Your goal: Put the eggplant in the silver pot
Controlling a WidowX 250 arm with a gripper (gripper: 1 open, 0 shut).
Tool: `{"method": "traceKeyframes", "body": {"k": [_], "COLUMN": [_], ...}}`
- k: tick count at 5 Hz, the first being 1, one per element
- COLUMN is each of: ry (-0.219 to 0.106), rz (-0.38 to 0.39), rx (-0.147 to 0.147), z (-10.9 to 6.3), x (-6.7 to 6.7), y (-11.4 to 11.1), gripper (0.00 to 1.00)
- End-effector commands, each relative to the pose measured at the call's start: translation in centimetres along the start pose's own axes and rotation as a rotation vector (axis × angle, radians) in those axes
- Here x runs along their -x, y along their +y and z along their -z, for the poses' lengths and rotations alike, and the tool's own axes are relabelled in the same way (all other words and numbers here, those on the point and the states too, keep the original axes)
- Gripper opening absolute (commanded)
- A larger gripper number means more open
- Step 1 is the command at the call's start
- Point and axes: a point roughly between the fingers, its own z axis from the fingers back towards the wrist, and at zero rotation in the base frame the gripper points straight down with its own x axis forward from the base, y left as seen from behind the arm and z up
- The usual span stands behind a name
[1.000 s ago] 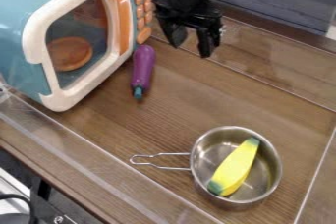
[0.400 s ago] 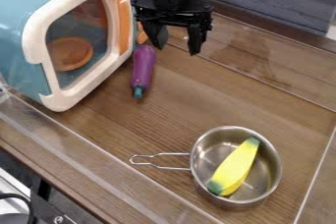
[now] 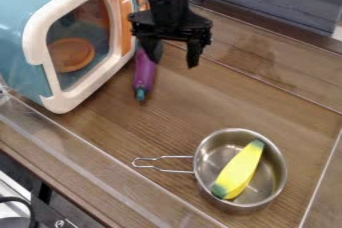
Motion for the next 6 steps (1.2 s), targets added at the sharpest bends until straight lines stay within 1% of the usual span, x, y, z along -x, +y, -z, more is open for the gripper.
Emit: {"method": "traceKeyframes", "body": {"k": [1, 2, 3, 5, 6], "ry": [-0.035, -0.022, -0.007, 0.018, 0.023], "rz": [-0.084, -0.036, 0.019, 0.122, 0.125], "rx": [-0.047, -0.062, -0.057, -0.041, -0.048], "z": [0.2, 0.3, 0.0, -1.6, 0.0], "x": [0.0, 1.0, 1.6, 0.6, 0.1], "y": [1.1, 1.6, 1.8, 4.0, 5.0], "gripper": [1.00, 1.00, 1.00, 1.00, 1.00]}}
